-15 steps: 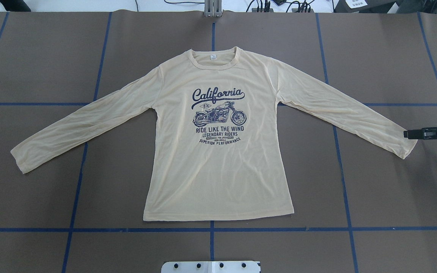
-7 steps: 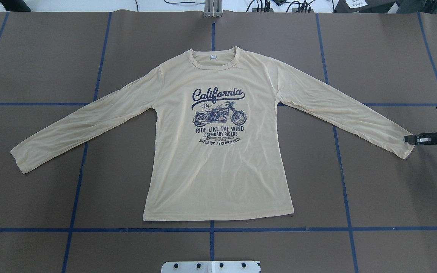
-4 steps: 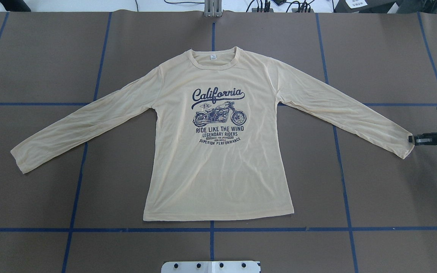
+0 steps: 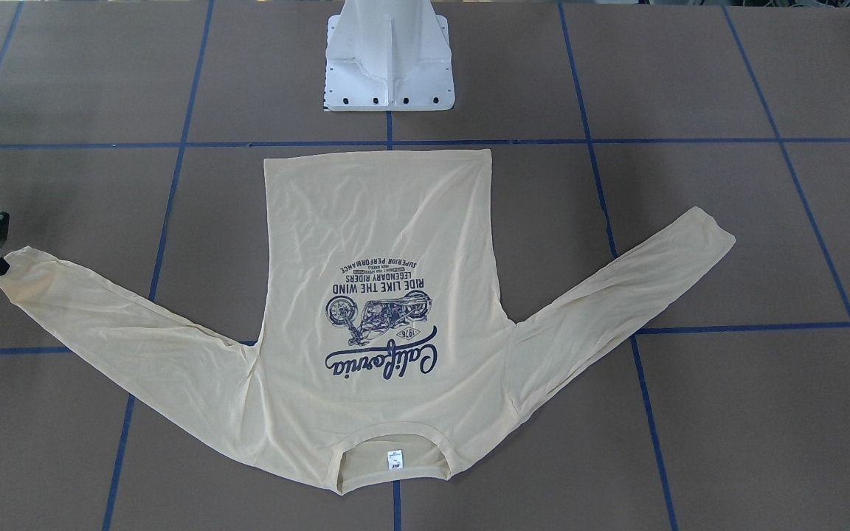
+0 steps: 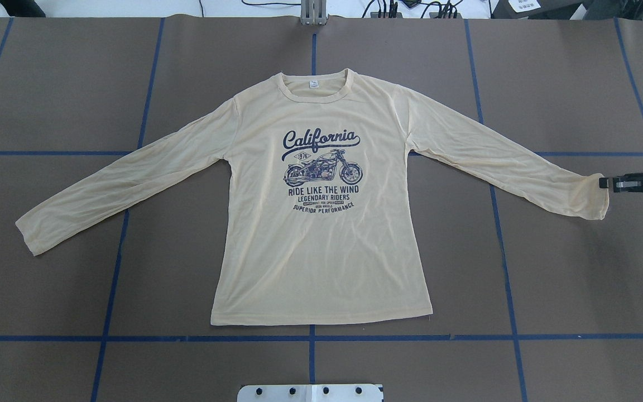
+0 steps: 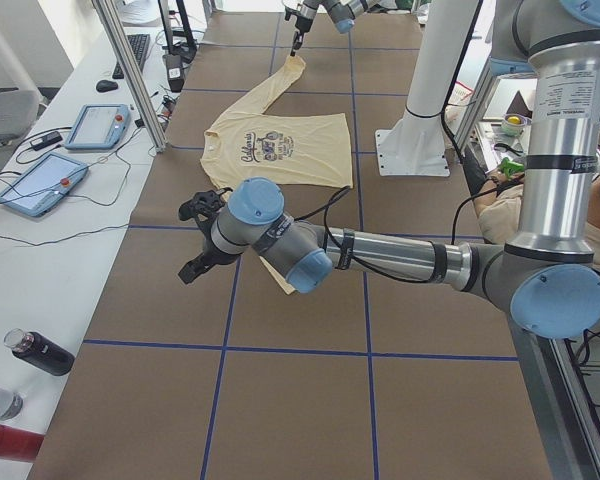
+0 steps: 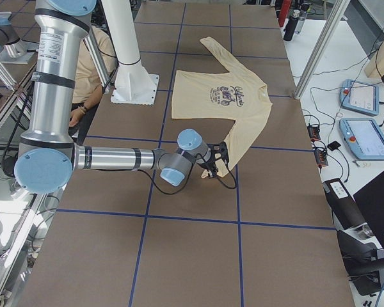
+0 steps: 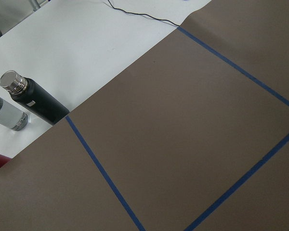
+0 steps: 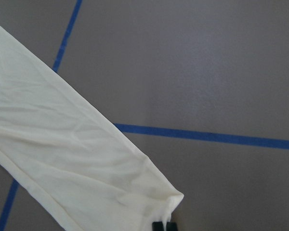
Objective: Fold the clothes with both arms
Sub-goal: 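Reach the right gripper to the sleeve cuff nearest it and grasp, then lift the sleeve with the right gripper and carry it across the chest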
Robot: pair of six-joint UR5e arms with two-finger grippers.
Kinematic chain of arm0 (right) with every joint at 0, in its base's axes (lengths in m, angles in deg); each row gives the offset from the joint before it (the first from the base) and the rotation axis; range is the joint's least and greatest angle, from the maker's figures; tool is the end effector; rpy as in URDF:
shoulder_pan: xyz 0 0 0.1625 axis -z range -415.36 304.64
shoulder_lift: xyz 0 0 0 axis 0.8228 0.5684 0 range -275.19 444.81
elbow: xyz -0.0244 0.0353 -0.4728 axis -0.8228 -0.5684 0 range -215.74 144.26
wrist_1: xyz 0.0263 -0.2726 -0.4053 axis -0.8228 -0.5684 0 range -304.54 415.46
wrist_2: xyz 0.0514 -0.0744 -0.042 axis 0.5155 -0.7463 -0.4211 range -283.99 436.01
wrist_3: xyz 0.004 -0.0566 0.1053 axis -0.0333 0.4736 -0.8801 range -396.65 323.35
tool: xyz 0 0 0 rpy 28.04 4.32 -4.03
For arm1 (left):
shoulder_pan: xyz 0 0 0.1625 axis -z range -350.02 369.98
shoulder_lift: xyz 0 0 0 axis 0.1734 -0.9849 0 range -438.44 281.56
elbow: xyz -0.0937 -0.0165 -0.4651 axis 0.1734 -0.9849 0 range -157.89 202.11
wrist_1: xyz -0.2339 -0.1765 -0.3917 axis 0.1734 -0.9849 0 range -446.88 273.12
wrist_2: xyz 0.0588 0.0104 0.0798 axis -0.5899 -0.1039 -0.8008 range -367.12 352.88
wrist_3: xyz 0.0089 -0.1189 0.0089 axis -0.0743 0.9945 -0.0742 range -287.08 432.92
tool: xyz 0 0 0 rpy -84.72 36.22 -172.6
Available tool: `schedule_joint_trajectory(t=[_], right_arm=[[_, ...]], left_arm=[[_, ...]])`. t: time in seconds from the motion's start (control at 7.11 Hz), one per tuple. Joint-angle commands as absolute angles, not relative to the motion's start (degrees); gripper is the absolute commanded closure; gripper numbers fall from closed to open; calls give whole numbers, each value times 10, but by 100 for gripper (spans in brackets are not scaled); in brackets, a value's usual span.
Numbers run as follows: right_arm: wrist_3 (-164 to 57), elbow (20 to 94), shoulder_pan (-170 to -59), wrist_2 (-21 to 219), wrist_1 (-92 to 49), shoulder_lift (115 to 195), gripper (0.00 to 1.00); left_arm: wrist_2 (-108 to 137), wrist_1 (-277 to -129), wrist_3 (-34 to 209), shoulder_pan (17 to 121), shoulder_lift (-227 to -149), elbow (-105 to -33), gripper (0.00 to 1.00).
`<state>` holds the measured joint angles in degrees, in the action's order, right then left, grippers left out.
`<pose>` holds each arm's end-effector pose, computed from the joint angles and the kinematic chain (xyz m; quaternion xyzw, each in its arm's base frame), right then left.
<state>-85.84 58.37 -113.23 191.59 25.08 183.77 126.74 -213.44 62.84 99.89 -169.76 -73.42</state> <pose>-0.2184 -0.5013 0.6521 0.2122 -0.4415 0.0278 0.8714 -0.0494 -0.6100 0.5750 0.3720 0.3158 0.2140 0.8462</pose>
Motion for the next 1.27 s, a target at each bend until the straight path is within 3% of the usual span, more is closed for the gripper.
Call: schedule_joint_trajectory(t=[0.0, 0.28, 0.7, 0.84, 0.98, 1.13], right_arm=[[-910, 615, -1143, 1926, 209, 1776, 100], [-933, 621, -1139, 1924, 102, 1659, 100], [-1030, 609, -1002, 1774, -124, 1429, 100], [-1061, 602, -978, 1763, -136, 1395, 100], [-1074, 547, -955, 1721, -138, 1330, 100], [-1104, 429, -927, 1671, -135, 1227, 100]], left_arm=[[1267, -2134, 628, 999, -1698, -734, 0], [1267, -2135, 629, 999, -1698, -734, 0], [1277, -2134, 629, 999, -1698, -734, 0], [1278, -2134, 629, 998, -1698, -734, 0], [1278, -2134, 630, 999, -1698, -734, 0], [1277, -2134, 630, 999, -1698, -733, 0]])
